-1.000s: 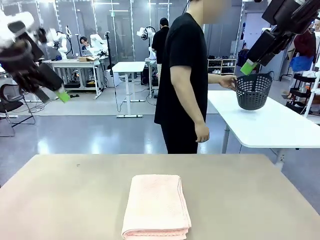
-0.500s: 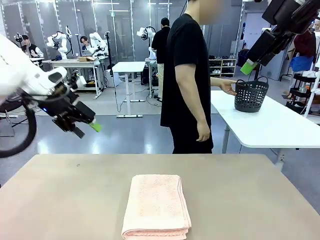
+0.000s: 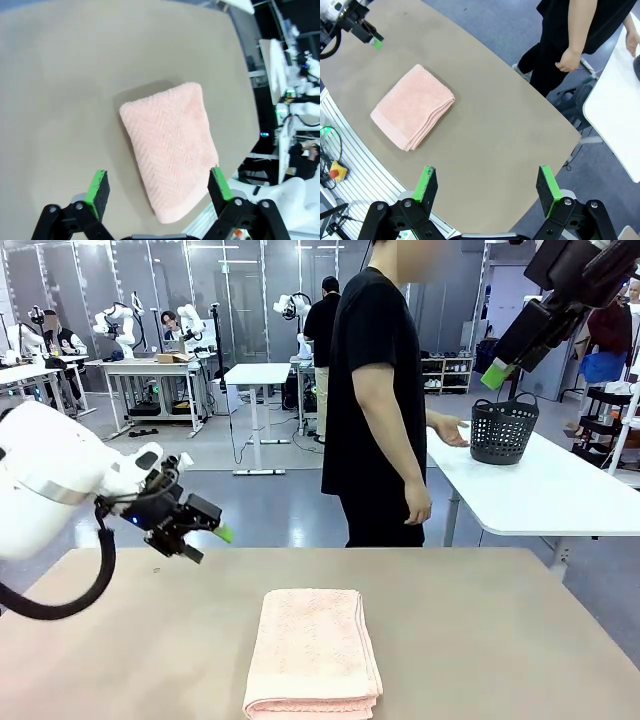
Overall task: Fold the towel.
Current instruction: Pick up the 100 cm Hotel Towel and place it on the left side of the table.
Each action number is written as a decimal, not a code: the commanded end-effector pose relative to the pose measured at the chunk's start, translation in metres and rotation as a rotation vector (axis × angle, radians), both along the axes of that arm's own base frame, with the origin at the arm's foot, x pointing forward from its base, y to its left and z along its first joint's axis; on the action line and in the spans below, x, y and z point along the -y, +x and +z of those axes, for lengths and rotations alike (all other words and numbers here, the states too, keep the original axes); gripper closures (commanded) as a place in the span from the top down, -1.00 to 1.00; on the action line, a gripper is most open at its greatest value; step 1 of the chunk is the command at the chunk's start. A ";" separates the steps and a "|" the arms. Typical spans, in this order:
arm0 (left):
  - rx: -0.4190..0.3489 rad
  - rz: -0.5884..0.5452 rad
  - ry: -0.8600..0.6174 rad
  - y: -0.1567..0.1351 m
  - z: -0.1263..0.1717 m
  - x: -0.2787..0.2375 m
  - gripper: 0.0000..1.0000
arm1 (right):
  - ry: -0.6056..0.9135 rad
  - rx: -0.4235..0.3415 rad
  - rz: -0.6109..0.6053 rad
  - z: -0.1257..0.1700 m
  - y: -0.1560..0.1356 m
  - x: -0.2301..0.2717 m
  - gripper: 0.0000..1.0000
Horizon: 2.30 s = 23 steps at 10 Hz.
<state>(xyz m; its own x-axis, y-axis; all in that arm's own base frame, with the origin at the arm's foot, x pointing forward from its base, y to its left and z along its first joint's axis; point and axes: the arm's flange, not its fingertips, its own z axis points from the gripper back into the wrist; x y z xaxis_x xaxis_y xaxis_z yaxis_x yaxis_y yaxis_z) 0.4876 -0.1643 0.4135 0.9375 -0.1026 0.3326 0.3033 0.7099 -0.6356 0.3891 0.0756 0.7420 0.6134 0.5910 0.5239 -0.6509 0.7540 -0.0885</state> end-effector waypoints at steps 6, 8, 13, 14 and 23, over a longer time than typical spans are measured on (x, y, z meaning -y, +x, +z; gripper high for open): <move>-0.119 0.025 -0.126 -0.015 -0.091 0.037 1.00 | 0.004 -0.002 -0.005 0.000 0.000 0.001 1.00; -0.149 0.047 -0.140 -0.017 -0.108 0.043 1.00 | 0.004 -0.002 -0.005 0.000 0.000 0.001 1.00; -0.200 0.022 -0.210 -0.020 -0.142 0.068 1.00 | 0.004 -0.002 -0.005 0.000 0.000 0.001 1.00; -0.206 0.031 -0.214 -0.020 -0.148 0.071 1.00 | 0.004 -0.002 -0.005 0.000 0.000 0.001 1.00; -0.248 0.017 -0.242 -0.020 -0.156 0.080 -1.00 | 0.004 -0.002 -0.005 0.000 0.000 0.001 1.00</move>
